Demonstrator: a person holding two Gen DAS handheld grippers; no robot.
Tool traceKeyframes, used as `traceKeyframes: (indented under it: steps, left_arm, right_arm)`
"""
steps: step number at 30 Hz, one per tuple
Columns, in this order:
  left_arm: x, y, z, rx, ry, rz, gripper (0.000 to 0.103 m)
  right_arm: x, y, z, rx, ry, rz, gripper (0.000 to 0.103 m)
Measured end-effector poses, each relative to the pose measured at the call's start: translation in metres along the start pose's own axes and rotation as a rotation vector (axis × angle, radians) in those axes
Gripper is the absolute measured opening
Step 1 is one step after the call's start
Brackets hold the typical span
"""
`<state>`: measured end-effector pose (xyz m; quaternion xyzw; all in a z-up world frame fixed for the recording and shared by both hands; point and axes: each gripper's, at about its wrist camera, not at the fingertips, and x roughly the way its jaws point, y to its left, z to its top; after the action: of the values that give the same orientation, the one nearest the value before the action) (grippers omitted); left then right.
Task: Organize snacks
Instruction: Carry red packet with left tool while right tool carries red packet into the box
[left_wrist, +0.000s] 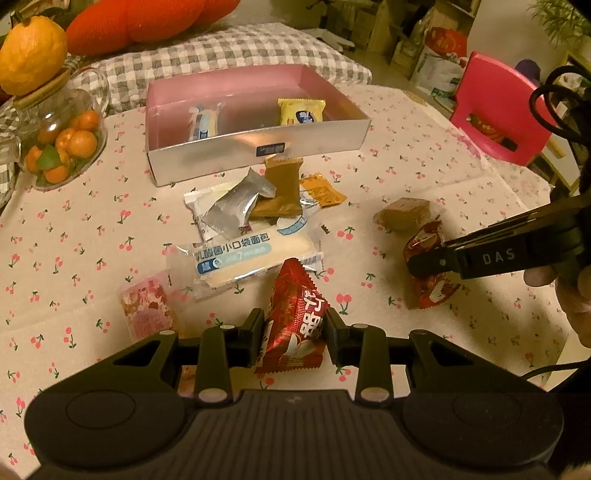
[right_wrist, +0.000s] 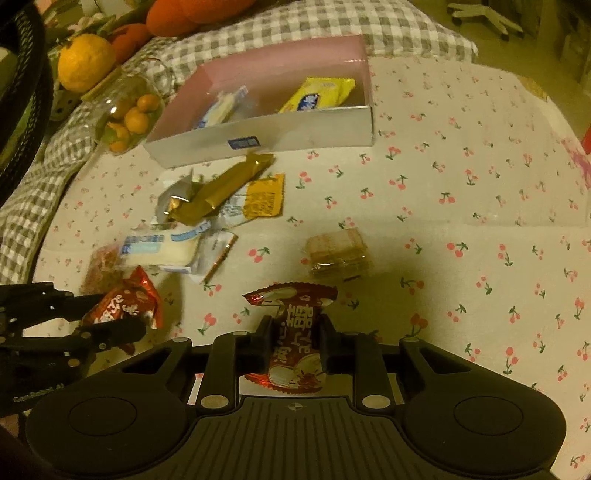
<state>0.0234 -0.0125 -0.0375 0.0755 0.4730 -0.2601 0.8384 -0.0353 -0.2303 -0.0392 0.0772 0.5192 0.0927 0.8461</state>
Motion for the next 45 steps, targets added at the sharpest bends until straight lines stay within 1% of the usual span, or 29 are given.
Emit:
traceKeyframes:
  steps: [7,13,21,25,28,35,41,45]
  left_arm:
    - [-0.007,-0.001,0.007,-0.009,-0.03,-0.003,0.032]
    - [-0.014,0.003,0.02,-0.033,-0.071,-0.009,0.032]
    - [-0.017,0.013,0.042,-0.088,-0.118,-0.004,0.032]
    - [-0.018,0.02,0.056,-0.143,-0.148,-0.002,0.032]
    - [-0.017,0.024,0.067,-0.163,-0.163,0.007,0.032]
    - [0.001,0.036,0.095,-0.205,-0.164,0.029,0.032]
    - [0.02,0.046,0.117,-0.23,-0.21,0.025,0.032]
    - [0.04,0.049,0.127,-0.247,-0.221,0.01,0.032]
  right_arm:
    - [-0.013,0.004,0.006,0.005,-0.033,0.025,0.023]
    - [-0.025,0.007,0.019,0.023,-0.077,0.061,0.023]
    - [-0.031,0.01,0.047,0.067,-0.124,0.094,0.023]
    - [-0.03,0.009,0.068,0.109,-0.159,0.109,0.023]
    - [-0.027,0.005,0.085,0.147,-0.174,0.124,0.023]
    - [-0.014,-0.002,0.115,0.216,-0.203,0.142,0.023]
    - [-0.002,-0.014,0.134,0.267,-0.25,0.153,0.023]
    - [0.009,-0.023,0.141,0.272,-0.278,0.146,0.023]
